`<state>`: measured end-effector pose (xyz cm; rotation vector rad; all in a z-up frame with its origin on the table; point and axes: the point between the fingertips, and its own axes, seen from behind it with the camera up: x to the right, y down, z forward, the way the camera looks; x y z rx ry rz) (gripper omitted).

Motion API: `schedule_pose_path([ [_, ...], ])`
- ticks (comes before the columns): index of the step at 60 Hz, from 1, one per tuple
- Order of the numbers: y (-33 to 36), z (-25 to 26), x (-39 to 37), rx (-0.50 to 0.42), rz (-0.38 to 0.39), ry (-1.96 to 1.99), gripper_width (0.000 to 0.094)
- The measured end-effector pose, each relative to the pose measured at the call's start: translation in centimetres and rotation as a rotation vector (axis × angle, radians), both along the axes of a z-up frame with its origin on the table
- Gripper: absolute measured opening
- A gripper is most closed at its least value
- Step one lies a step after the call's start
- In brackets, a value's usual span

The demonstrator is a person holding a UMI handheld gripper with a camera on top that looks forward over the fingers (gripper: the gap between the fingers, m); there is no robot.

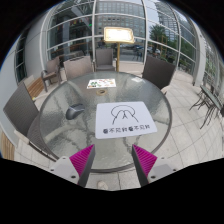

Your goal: Arrange mouse

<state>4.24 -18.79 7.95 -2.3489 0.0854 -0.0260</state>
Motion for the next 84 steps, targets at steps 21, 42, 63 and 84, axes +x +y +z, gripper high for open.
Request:
schedule_pose_path([
  [21,9.1,-6.8,-14.0,-0.082,0.119,0.055,0.0739],
  [42,22.6,-9.1,-19.1,-0.077,0.109,0.088,0.073],
  [63,28.3,-9.6,-23.1,-0.078,0.185,0.078,0.0668],
  [84,28.5,-9.7,-22.2,-0.119,0.178,0.059,0.0317],
])
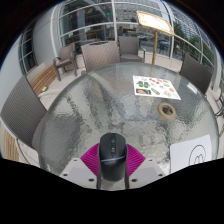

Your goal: Arrange mouse

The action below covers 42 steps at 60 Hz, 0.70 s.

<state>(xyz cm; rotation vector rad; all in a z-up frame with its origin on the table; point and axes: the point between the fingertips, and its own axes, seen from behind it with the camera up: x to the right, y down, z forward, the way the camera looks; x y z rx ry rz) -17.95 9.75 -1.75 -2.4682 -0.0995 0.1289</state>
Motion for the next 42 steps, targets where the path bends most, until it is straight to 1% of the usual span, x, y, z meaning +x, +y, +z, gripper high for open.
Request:
schedule_pose_path([
  [3,-0.1,0.3,0.1,-0.026,0.024,0.005,0.0315],
  [5,-0.3,1.7,0.2,-0.013,0.045,0.006,0.0317],
  [9,0.9,6.7,1.5,0.065,0.06,0.017,0.0318],
  [14,1.3,14.6,5.7,0.188,0.075,-0.036,0.0318],
  [21,1.3,24.8,13.0,0.356,0.051,-0.087,0.0318],
  [22,1.8,25.2,14.2,0.37,0.047,-0.092,0.0318],
  [26,0.0,27.4,19.2,0.415,0.02,-0.118,0.0318],
  [29,-0.2,27.2,22.5,0.425,-0.009,-0.134,0.0317],
  [32,-0.9,25.6,25.6,0.412,-0.041,-0.121,0.0317],
  [38,-3.0,17.9,29.8,0.297,-0.08,-0.097,0.0316],
  [40,-4.3,14.6,30.3,0.254,-0.075,-0.097,0.0315],
  [42,-4.3,12.4,30.7,0.207,-0.072,-0.095,0.0315],
])
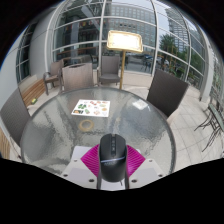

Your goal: Arrange mouse

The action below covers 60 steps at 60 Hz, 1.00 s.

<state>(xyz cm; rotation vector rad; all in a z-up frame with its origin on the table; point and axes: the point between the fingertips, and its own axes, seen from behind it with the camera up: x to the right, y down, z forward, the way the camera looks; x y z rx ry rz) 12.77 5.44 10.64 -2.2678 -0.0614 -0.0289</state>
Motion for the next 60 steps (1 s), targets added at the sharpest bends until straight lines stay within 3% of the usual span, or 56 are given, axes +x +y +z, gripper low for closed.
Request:
schedule_pose_path([
  [11,-3.2,-9.9,-0.7,-0.159,0.019,0.028,0.0315],
  [16,-4.2,-12.6,-1.6,-0.2,0.018,0.053,0.0326],
  [19,-4.2,-12.6,-1.5,-0.174,0.009,0.049,0.033],
  [33,-4.0,-12.5,-1.7,-0.2,0.026,0.053,0.0503],
  [35,-4.1,-12.4,-2.0,-0.214,0.034,0.063,0.0592],
  [38,-4.5,-11.9,-1.8,-0.232,0.029,0.045,0.0767],
  [41,-4.6,-10.6,-1.6,-0.221,0.024,0.022,0.0852],
  [60,-8.7,4.9,-3.7,-0.033,-0.003,0.038,0.0861],
])
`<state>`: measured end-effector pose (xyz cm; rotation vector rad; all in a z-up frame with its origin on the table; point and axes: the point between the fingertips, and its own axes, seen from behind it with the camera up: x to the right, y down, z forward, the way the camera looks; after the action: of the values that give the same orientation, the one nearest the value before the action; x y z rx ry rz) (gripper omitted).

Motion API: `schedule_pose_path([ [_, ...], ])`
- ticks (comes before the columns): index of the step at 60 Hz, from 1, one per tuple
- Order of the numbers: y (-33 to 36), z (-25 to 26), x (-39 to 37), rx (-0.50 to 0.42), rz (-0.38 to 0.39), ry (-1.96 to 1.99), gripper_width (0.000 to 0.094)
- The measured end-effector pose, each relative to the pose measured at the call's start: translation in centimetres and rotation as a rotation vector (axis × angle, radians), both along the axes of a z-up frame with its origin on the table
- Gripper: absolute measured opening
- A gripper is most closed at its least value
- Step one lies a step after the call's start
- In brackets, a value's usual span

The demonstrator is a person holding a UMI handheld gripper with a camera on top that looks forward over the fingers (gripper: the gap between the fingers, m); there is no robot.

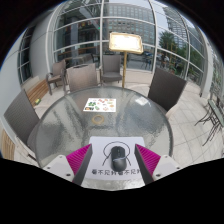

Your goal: Arrange mouse

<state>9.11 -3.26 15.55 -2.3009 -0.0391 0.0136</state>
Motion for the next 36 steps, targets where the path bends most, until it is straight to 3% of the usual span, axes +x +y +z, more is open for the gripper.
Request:
schedule_pose_path([
  [13,-4.9,7.2,-0.9,0.111,-0.014,-0.03,0.086],
  [36,-10.7,8.9,-2.9,0.127,-0.038,-0.046,0.0858],
])
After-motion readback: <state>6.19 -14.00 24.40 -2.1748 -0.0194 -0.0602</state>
